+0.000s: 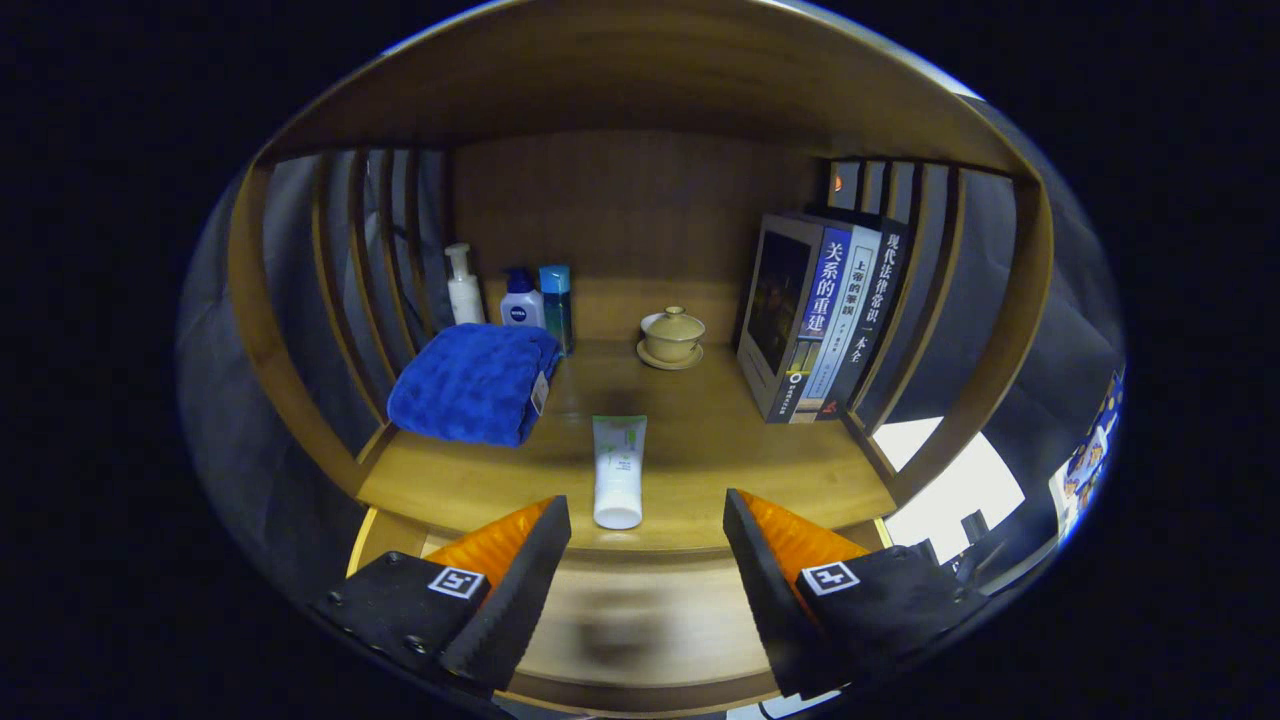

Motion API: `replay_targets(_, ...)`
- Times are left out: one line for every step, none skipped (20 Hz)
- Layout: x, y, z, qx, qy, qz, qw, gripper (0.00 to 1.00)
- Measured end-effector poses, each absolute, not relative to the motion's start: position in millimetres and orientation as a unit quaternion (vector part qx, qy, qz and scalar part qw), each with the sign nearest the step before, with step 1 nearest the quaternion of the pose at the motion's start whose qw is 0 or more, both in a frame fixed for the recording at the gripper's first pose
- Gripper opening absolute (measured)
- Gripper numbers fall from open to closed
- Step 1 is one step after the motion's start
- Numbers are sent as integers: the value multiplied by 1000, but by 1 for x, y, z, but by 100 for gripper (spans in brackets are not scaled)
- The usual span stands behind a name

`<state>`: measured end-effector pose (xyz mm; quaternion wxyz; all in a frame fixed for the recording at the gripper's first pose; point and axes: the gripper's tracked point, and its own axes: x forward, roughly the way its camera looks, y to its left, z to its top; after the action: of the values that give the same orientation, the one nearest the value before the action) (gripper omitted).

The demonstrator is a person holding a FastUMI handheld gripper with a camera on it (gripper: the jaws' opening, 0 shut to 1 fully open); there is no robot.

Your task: Pull open the drawer, take out the items inside it, and place them on the countertop above the cabinet.

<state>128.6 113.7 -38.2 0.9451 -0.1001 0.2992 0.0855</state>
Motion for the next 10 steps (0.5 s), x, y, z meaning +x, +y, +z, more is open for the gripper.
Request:
replay_targets(121, 115, -37, -98, 294, 90, 947, 99)
replay_targets(113, 116, -34, -97, 286, 93, 949, 99)
replay_targets(106, 115, -31, -97, 278, 96, 951, 99)
replay_targets(98, 114, -29, -99, 270, 98, 953, 99)
replay_targets(90, 114, -30, -98, 263, 98, 955, 99)
replay_targets(80, 115, -30, -93, 258, 101, 956, 99)
replay_targets(70, 119, -30, -85, 255, 104, 958, 99)
replay_targets(61, 119, -32, -78, 255, 106, 958, 99)
replay_targets(55, 119, -34, -71, 255, 109, 958, 99)
replay_targets(48, 119, -36, -65, 254, 110, 959, 99)
